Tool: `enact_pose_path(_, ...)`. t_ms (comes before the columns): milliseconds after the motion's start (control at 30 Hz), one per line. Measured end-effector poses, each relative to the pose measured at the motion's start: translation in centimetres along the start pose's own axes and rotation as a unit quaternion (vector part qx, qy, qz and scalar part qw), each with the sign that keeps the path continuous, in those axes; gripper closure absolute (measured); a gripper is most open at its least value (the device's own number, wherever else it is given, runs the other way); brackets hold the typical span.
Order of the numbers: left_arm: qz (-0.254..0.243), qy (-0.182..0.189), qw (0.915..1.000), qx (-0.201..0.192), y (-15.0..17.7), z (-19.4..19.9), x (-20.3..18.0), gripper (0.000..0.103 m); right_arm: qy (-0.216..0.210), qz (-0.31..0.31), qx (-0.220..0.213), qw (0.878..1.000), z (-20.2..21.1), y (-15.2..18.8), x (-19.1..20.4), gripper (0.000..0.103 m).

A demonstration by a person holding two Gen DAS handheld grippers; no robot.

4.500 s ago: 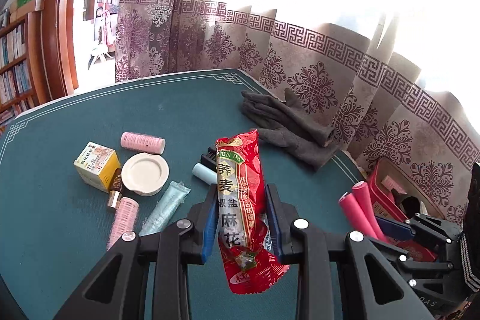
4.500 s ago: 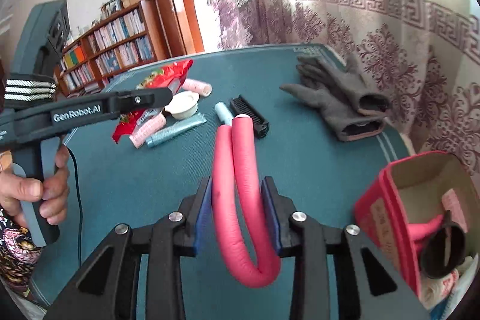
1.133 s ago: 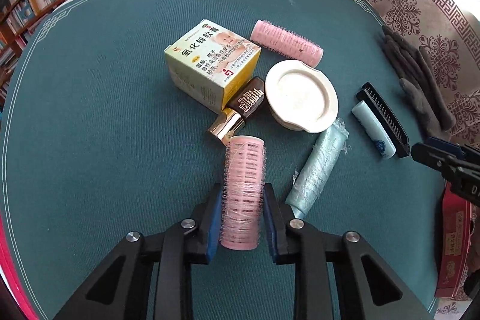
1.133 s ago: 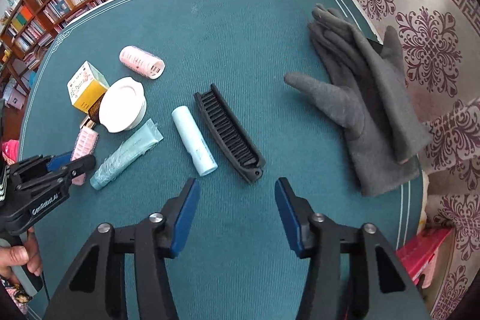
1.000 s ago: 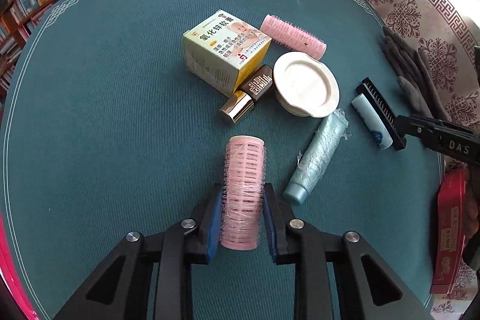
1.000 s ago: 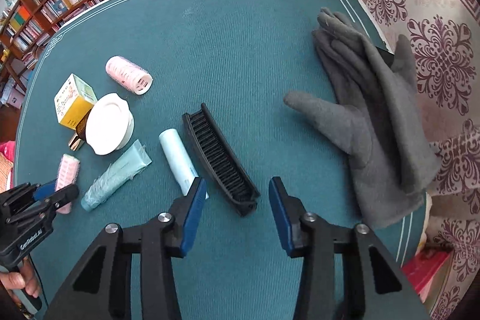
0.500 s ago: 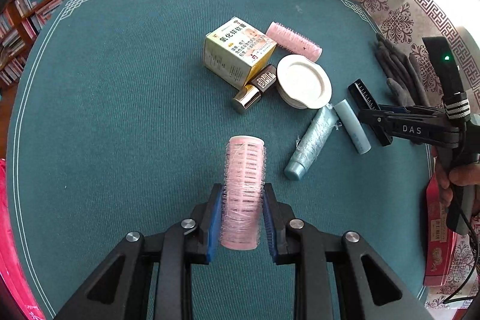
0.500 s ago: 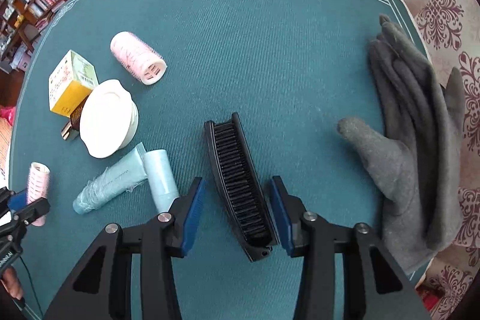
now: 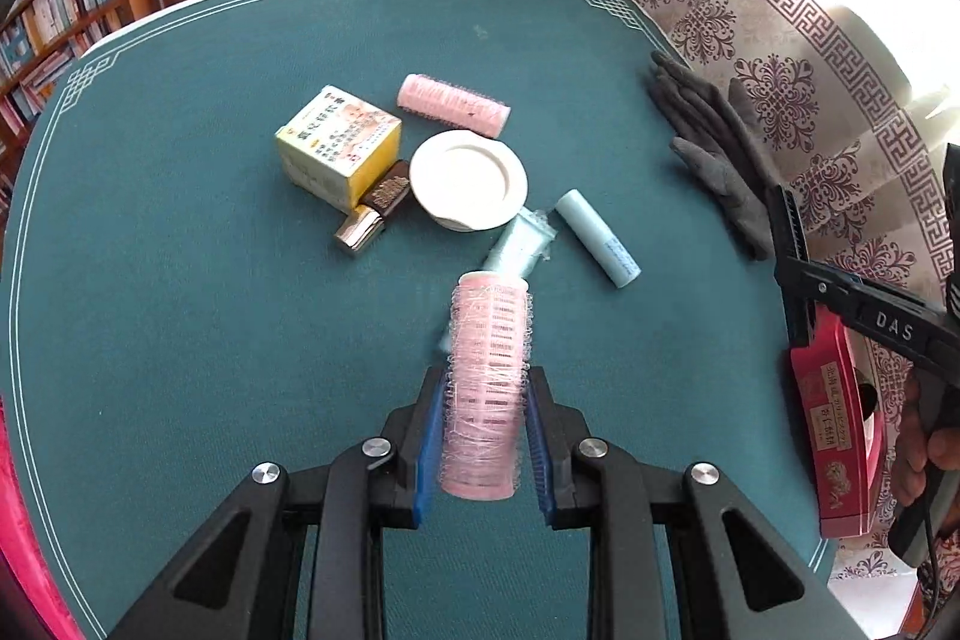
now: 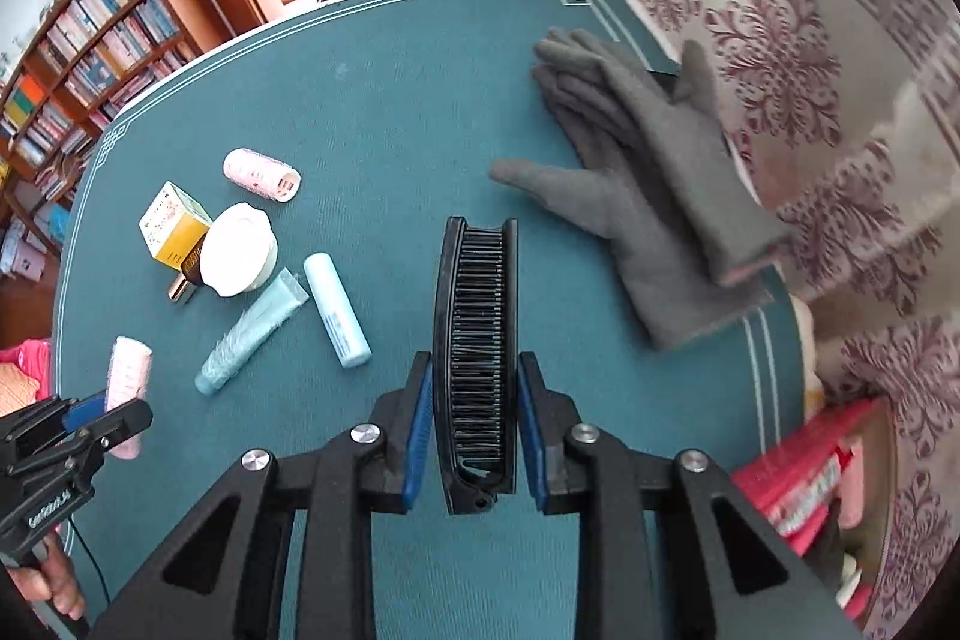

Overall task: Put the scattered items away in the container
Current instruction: 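Carry the pink roller and black comb over the red tin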

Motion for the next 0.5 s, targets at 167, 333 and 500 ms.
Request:
enact_pose_path(167, -0.055, 0.039, 0.9977, -0.011, 0.0, 2.0, -6.0, 0.077, 0.058, -0.055, -0.026, 0.996, 6.2, 5.7, -5.6, 0.074)
enact_pose_path(333, -0.119, 0.077, 0.9895, -0.03, 0.3, 4.7, -14.0, 0.077, 0.102, -0.081, -0.045, 0.991, 11.2, 10.4, -10.2, 0.074)
enact_pose_path(500, -0.174, 0.1, 0.9783, -0.051, 1.2, 7.7, -23.2, 0.077, 0.119, -0.079, -0.05, 0.989, 13.6, 14.8, -14.3, 0.074)
Point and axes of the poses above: each gripper's, at about its wrist camera, not at the fingertips, and z roughly against the way its jaws point, x to its left, y to its underside, the point moved 3 cm from there along -z, roughly the way its jaws point, and after that the axes turned 14 degrees about -y, right-handed, at the moved point
